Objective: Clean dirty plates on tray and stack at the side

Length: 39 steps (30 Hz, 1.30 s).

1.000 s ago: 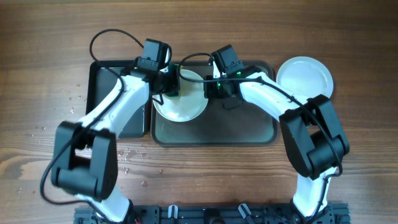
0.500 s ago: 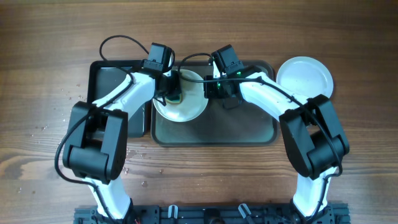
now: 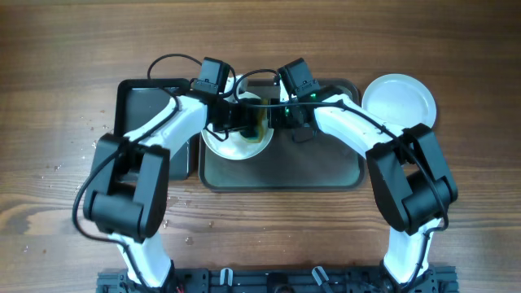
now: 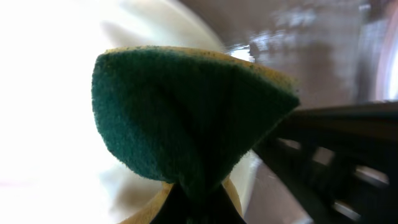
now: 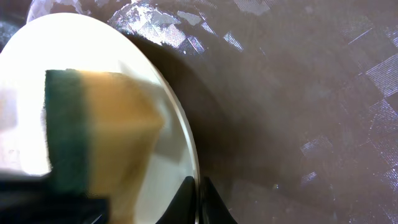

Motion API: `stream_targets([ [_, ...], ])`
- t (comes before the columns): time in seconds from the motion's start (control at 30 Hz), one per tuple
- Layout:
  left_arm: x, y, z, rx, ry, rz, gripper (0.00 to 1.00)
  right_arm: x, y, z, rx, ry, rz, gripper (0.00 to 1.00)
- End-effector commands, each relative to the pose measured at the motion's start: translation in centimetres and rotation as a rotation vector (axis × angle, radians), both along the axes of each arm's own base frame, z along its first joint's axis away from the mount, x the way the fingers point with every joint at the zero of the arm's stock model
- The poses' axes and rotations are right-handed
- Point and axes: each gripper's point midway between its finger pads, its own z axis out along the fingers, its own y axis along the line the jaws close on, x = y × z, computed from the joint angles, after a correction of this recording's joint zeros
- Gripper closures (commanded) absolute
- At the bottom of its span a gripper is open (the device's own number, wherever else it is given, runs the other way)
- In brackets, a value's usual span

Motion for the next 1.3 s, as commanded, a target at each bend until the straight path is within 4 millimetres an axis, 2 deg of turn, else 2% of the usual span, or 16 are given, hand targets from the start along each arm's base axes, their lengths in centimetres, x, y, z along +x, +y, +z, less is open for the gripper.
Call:
stream_targets([
  [0.0, 1.2, 0.9, 6.8, -0.053, -0.163, 0.011, 0.96, -0.5, 0.7, -0.4, 0.017, 0.016, 0.020, 0.95],
  [0.13, 2.6, 4.6, 9.5, 0.078, -0.275, 0.124, 0.96, -0.5, 0.7, -0.4, 0.017, 0.015, 0.020, 0.96],
  [0.23, 3.2, 6.8, 10.4, 0.168, -0.324, 0.189, 0.96, -0.5, 0.7, -0.4, 0.017, 0.016, 0.020, 0.96],
  [0.37, 3.1, 10.0, 9.5, 0.310, -0.305, 0.273, 0.96, -0.5, 0.7, -0.4, 0.017, 0.016, 0.020, 0.96],
  [0.53, 2.3, 15.8, 8.4, 0.480, -0.230, 0.423, 0.93, -0.5, 0.7, -0.4, 0.017, 0.015, 0.019, 0.95],
  [0.77, 0.1, 23.0, 7.2, 0.495, -0.073, 0.581, 0.94, -0.1, 0.1, -0.5, -0.018, -0.003, 0.000, 0.94],
  [0.83, -0.5, 24.5, 7.0, 0.505, -0.047, 0.608, 0.96, -0.1, 0.0, -0.5, -0.019, -0.003, -0.001, 0.93],
  [0.87, -0.7, 25.1, 6.9, 0.509, -0.039, 0.606, 0.96, -0.1, 0.0, -0.5, -0.018, -0.003, -0.002, 0.89],
  [1.0, -1.6, 26.8, 6.7, 0.527, -0.021, 0.567, 0.96, -0.1, 0.0, -0.6, -0.020, -0.003, -0.003, 0.86],
  [1.13, -1.7, 27.0, 6.1, 0.566, -0.049, 0.456, 0.96, 0.0, -0.1, -0.6, -0.027, -0.007, -0.007, 0.86],
  [1.27, -1.2, 27.1, 4.7, 0.564, -0.079, 0.462, 0.96, 0.0, 0.0, -0.6, -0.027, -0.007, -0.006, 0.86],
])
